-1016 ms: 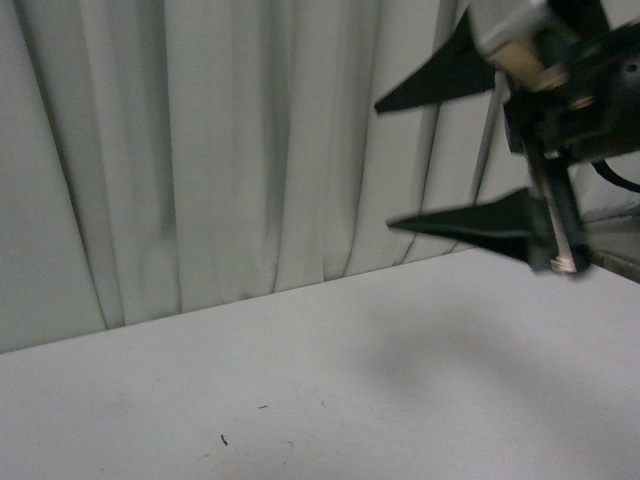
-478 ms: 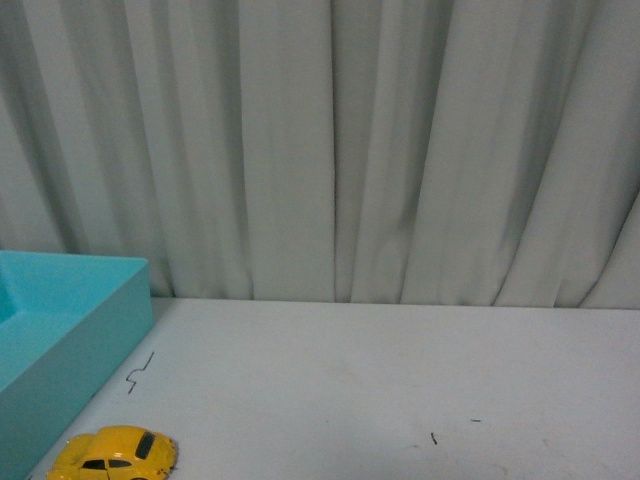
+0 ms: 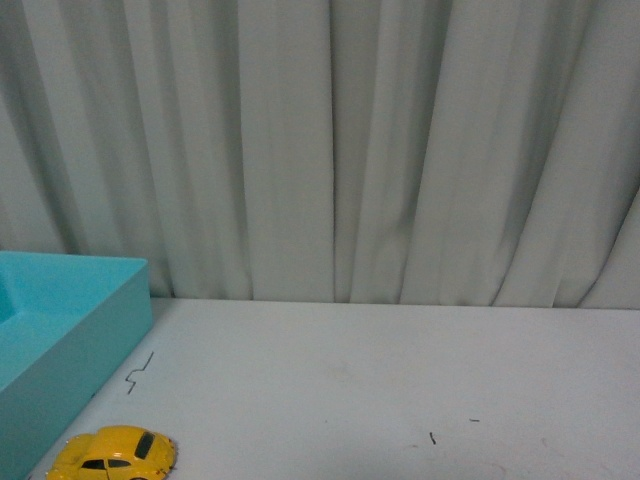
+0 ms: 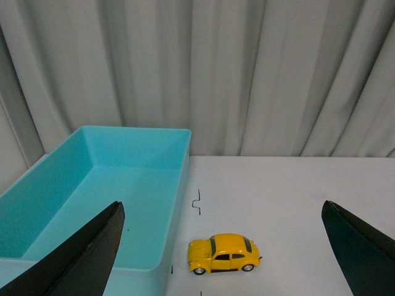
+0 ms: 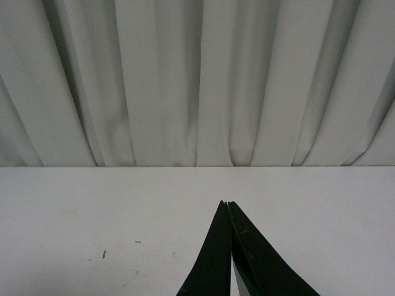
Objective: Wind up and store yellow beetle toy
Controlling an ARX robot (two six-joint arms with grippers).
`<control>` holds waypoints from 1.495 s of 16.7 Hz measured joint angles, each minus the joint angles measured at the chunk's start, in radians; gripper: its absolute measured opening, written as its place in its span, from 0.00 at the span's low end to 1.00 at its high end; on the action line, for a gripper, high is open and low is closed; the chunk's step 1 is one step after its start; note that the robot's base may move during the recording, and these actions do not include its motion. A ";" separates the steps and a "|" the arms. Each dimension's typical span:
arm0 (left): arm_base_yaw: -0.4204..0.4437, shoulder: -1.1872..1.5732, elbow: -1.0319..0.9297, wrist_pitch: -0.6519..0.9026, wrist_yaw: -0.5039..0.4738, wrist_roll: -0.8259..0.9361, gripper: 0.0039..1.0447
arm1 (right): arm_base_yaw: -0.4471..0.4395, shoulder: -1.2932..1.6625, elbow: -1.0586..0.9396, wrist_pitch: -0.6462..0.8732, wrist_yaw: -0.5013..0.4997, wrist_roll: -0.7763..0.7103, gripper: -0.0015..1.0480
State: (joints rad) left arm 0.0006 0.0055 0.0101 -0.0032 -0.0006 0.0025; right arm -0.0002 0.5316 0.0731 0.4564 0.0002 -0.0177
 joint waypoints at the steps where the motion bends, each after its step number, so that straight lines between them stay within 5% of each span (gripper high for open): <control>1: 0.000 0.000 0.000 0.000 0.000 0.000 0.94 | 0.000 -0.027 -0.010 -0.020 0.000 0.000 0.02; 21: 0.000 0.000 0.000 0.000 0.000 0.000 0.94 | 0.000 -0.528 -0.062 -0.460 0.000 0.003 0.02; 25: 0.000 0.000 0.000 0.000 0.000 0.000 0.94 | 0.000 -0.529 -0.062 -0.460 0.000 0.003 0.33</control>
State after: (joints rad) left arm 0.0006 0.0055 0.0101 -0.0032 -0.0006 0.0025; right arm -0.0002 0.0025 0.0109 -0.0036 0.0002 -0.0147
